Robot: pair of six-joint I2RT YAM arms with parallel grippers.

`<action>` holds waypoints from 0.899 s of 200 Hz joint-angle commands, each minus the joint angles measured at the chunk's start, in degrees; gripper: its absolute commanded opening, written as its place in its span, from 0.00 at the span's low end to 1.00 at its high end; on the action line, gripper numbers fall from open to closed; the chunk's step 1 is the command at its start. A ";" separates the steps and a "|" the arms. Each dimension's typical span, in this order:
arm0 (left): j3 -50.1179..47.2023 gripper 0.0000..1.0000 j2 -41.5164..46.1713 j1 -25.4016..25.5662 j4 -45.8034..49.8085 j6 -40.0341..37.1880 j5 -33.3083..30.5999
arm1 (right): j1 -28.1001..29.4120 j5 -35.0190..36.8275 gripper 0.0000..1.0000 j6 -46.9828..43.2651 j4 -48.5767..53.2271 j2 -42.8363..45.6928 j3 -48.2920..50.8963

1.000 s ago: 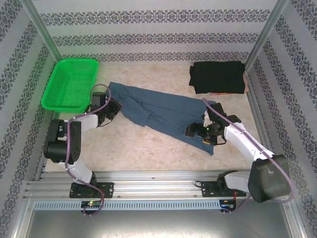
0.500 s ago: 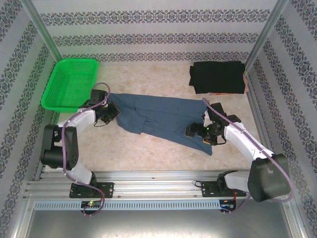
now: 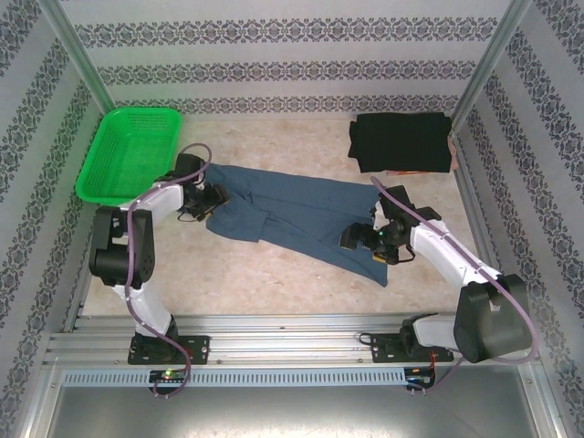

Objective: Fold and stack the t-shirts

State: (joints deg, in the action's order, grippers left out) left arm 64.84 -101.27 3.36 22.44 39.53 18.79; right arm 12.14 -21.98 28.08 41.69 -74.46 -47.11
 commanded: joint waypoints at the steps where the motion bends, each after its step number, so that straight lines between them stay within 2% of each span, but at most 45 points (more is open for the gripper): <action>1: -5.44 0.65 9.44 0.30 1.60 2.20 -1.98 | 0.47 -0.57 0.98 -0.75 0.41 -0.42 -1.14; 27: -13.94 0.65 18.65 0.07 2.39 4.08 -3.57 | 0.43 -0.45 0.98 -0.89 0.45 -0.38 -1.05; 45: -18.08 0.63 20.43 -0.30 0.92 4.92 -2.72 | 0.40 -0.01 0.98 -1.09 0.50 -0.30 -1.05; 86: -20.37 0.50 13.12 -1.45 -10.46 7.02 -1.09 | 0.03 -0.13 0.98 -1.59 0.75 -0.36 -1.23; 131: -19.18 0.47 8.58 -2.71 -16.71 8.95 -1.88 | -1.32 0.09 0.98 -1.10 0.94 3.00 1.77; 180: -16.70 0.43 5.42 -3.40 -17.66 8.29 -1.40 | -3.42 -0.85 0.98 -0.74 0.41 5.07 4.13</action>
State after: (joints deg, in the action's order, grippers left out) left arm 45.84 -91.98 0.95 15.55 47.92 18.26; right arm 9.45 -21.98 27.86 41.76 -70.41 -44.16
